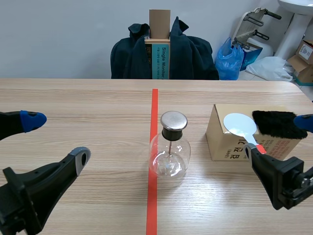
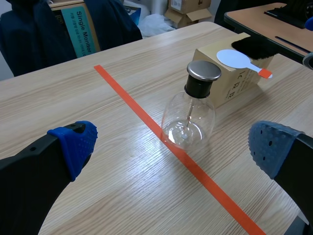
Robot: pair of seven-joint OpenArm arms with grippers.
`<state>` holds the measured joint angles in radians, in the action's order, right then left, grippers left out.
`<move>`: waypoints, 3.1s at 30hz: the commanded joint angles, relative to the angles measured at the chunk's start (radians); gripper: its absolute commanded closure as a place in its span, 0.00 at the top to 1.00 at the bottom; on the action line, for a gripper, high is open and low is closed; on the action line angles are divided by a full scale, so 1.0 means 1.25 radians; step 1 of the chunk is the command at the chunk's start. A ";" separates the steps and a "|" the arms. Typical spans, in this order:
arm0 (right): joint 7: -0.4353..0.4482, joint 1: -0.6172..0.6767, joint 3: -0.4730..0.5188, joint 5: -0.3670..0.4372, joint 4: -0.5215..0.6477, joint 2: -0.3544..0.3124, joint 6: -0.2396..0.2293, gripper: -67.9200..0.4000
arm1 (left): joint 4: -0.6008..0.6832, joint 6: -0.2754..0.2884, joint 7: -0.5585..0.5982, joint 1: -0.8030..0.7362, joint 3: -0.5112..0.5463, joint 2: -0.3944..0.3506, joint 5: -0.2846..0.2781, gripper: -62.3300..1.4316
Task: Do the electroscope experiment.
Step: 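Pick up the white charging plate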
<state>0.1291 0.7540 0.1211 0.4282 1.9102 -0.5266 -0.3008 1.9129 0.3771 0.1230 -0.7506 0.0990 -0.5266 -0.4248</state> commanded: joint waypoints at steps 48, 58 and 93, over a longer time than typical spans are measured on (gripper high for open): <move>0.183 -0.100 -0.071 -1.283 -0.369 0.100 0.682 1.00 | 0.013 -0.004 0.011 0.001 0.003 0.000 -0.001 1.00; 0.367 -0.287 -0.078 -1.282 -0.542 0.110 0.685 1.00 | 0.013 -0.004 0.011 0.001 0.003 0.000 -0.001 1.00; 0.500 -0.387 -0.069 -1.282 -0.597 0.137 0.647 0.71 | 0.013 -0.004 0.011 0.001 0.003 0.000 -0.001 1.00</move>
<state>0.7586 0.2779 0.0193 -1.1824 1.1442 -0.3408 0.4946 1.9129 0.3706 0.1230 -0.7506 0.0990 -0.5266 -0.4198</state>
